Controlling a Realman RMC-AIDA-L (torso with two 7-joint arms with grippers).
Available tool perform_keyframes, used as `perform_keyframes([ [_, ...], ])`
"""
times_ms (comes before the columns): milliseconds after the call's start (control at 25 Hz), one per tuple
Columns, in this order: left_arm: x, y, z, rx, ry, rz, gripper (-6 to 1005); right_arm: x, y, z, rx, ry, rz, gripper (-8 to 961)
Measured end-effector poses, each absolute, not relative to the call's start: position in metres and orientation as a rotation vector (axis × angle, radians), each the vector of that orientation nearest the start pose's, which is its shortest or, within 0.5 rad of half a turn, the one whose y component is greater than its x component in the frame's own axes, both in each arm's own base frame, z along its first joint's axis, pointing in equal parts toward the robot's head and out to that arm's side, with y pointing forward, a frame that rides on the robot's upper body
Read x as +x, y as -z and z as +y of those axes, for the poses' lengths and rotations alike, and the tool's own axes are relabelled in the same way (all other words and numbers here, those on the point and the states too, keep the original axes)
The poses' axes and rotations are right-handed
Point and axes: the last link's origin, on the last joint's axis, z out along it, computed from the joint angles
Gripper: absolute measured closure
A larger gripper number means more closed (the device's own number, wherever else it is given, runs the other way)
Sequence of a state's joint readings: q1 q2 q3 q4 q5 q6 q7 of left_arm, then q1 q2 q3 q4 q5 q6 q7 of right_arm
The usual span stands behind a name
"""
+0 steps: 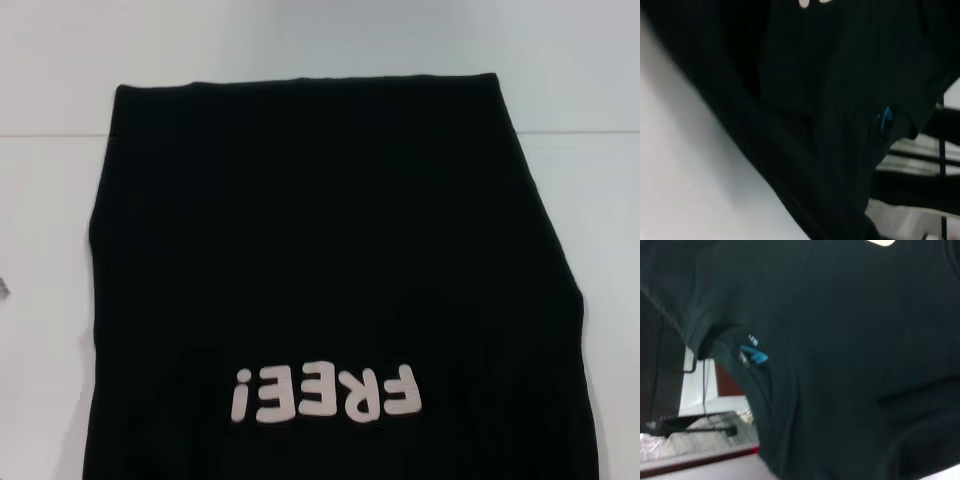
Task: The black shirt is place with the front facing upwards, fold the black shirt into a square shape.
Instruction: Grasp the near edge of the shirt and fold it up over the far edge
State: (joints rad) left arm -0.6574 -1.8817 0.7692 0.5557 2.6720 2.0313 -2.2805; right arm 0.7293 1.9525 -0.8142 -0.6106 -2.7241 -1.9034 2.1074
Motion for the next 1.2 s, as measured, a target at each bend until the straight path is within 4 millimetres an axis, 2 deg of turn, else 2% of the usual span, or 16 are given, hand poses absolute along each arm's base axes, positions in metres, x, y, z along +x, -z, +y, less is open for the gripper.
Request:
perform_keyframes([
  [80,-0.301,-0.049,0.269,-2.729,-0.498,-2.09,937,0.286,-0.025,0.299,-2.908,0.541,1.622,917],
  [160,-0.298,-0.048,0.276,-2.731,-0.443,-2.062,934,0.287,-0.026,0.304,-2.869,0.441,1.64,918],
  [280,-0.289,-0.055,0.299,-2.694,-0.21,-2.002,931,0.285,-0.036,0.316,-2.788,0.197,1.684,918],
  [480,-0.282,-0.077,0.344,-2.422,0.315,-1.995,925,0.286,-0.071,0.341,-2.52,-0.379,1.782,918],
  [520,-0.282,-0.077,0.344,-2.422,0.315,-1.995,924,0.286,-0.077,0.345,-2.46,-0.489,1.788,918],
  [600,-0.288,-0.086,0.371,-2.192,0.618,-1.937,922,0.29,-0.087,0.352,-2.344,-0.688,1.763,917],
  [720,-0.296,-0.084,0.382,-2.047,0.792,-1.894,918,0.3,-0.09,0.364,-2.171,-0.882,1.684,917],
  [880,-0.301,-0.065,0.392,-1.92,0.97,-1.839,914,0.316,-0.074,0.375,-2.014,-0.924,1.616,917],
  [1040,-0.303,-0.05,0.396,-1.815,1.083,-1.739,909,0.317,-0.053,0.385,-1.952,-0.903,1.55,917],
  [1200,-0.308,-0.053,0.4,-1.701,1.173,-1.645,904,0.317,-0.047,0.395,-1.878,-0.906,1.486,917],
])
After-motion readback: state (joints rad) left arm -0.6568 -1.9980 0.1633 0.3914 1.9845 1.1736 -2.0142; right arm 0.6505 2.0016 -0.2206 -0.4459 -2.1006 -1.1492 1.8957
